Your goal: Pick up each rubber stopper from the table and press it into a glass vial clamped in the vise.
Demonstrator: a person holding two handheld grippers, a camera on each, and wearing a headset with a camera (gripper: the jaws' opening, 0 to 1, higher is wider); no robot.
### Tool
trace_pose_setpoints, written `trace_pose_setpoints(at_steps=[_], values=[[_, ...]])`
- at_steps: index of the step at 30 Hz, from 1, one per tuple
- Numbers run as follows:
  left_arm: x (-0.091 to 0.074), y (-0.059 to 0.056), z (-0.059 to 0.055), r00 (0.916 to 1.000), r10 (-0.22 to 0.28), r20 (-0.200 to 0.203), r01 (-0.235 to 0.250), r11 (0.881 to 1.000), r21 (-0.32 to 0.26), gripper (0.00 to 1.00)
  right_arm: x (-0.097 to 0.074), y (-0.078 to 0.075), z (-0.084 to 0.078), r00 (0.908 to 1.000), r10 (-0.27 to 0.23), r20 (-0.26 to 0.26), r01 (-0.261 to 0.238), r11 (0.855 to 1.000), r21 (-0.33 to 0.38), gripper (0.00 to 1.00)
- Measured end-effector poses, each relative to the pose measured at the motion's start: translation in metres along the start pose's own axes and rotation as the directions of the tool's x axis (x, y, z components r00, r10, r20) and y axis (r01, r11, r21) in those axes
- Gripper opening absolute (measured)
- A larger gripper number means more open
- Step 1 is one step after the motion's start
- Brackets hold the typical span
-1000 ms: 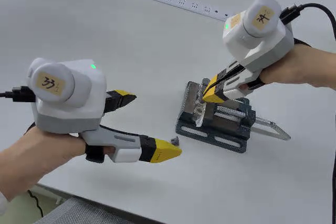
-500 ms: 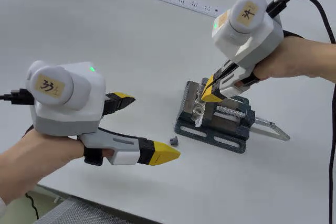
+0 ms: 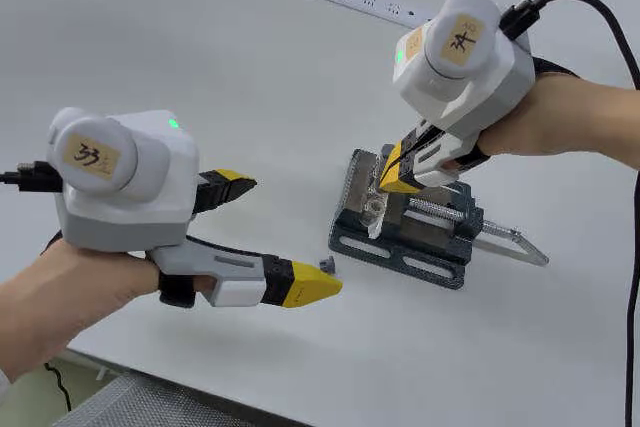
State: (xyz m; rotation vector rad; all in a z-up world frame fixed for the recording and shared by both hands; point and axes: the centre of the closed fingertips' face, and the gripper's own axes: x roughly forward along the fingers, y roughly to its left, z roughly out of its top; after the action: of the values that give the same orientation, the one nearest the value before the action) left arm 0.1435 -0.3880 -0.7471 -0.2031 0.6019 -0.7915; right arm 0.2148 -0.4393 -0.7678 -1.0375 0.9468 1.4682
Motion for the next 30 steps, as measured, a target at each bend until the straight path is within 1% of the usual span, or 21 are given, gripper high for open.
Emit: trace_pose_setpoints(at_steps=[2,3,5,8,11,13,15,17,18,19,21,22,24,30], values=[[0.0011,-0.0002,0.0002,1.0,-0.002,0.001,0.002,1.0,-0.003,0.92,-0.0003,0.0022,-0.0008,0.9999,-0.015,-0.003,0.015,1.0,-0.009,0.0],[0.0013,-0.0003,-0.0001,1.0,-0.002,0.0,0.002,1.0,-0.002,0.92,0.0,0.0018,-0.0006,0.9998,-0.02,-0.004,0.019,1.0,-0.024,0.0],[0.0016,0.0003,-0.0012,1.0,-0.003,-0.002,0.003,1.0,-0.003,0.92,0.0002,-0.0003,-0.0019,0.9997,-0.024,0.008,0.024,1.0,0.001,0.0],[0.0015,0.0007,-0.0013,1.0,-0.002,0.001,0.002,1.0,-0.008,0.92,0.0009,-0.0018,-0.0018,0.9994,-0.025,0.022,0.025,1.0,0.002,0.0],[0.0024,0.0013,-0.0033,1.0,-0.001,-0.003,0.001,1.0,-0.007,0.92,0.0003,0.0013,-0.001,0.9996,-0.027,0.001,0.027,1.0,-0.014,0.0],[0.0024,-0.0001,-0.0026,1.0,-0.003,-0.003,0.003,1.0,-0.006,0.92,0.0017,0.0002,-0.0009,0.9989,-0.043,-0.018,0.042,0.998,-0.037,0.0],[0.0024,-0.0003,-0.0015,1.0,-0.002,0.001,0.002,1.0,-0.007,0.92,0.0013,-0.0002,-0.0015,0.9989,-0.044,-0.014,0.044,0.999,-0.024,0.0],[0.0022,-0.0006,-0.0012,1.0,-0.002,0.001,0.002,1.0,-0.004,0.92,0.0004,-0.0011,-0.0019,0.9992,-0.039,-0.006,0.039,0.999,0.005,0.0],[0.0022,-0.0006,-0.0017,1.0,-0.004,-0.001,0.004,1.0,-0.002,0.92,0.0005,0.0,-0.0014,0.999,-0.042,-0.012,0.042,0.999,-0.001,0.0],[0.0014,-0.0019,-0.0004,1.0,-0.005,0.0,0.005,1.0,0.001,0.92,0.0002,0.0005,-0.0007,0.9986,-0.047,-0.024,0.047,0.999,-0.021,0.0],[0.0009,-0.0028,0.0016,1.0,-0.004,0.0,0.004,1.0,0.001,0.92,-0.0004,-0.0012,0.0004,0.9993,-0.03,-0.024,0.03,1.0,0.009,0.0],[0.0011,-0.0022,0.0013,1.0,-0.002,0.001,0.002,1.0,0.002,0.92,-0.0004,-0.0022,0.0004,0.9997,-0.016,-0.019,0.016,0.999,0.032,0.0],[0.0012,-0.0019,0.0014,1.0,-0.002,0.003,0.002,1.0,0.002,0.92,-0.0009,-0.0042,-0.0009,1.0,-0.005,-0.003,0.005,0.999,0.051,0.0],[0.0023,-0.0026,0.0007,1.0,-0.004,0.001,0.004,1.0,0.003,0.92,-0.0022,-0.0011,-0.0006,0.9997,0.004,0.026,-0.006,0.997,0.081,0.0]])
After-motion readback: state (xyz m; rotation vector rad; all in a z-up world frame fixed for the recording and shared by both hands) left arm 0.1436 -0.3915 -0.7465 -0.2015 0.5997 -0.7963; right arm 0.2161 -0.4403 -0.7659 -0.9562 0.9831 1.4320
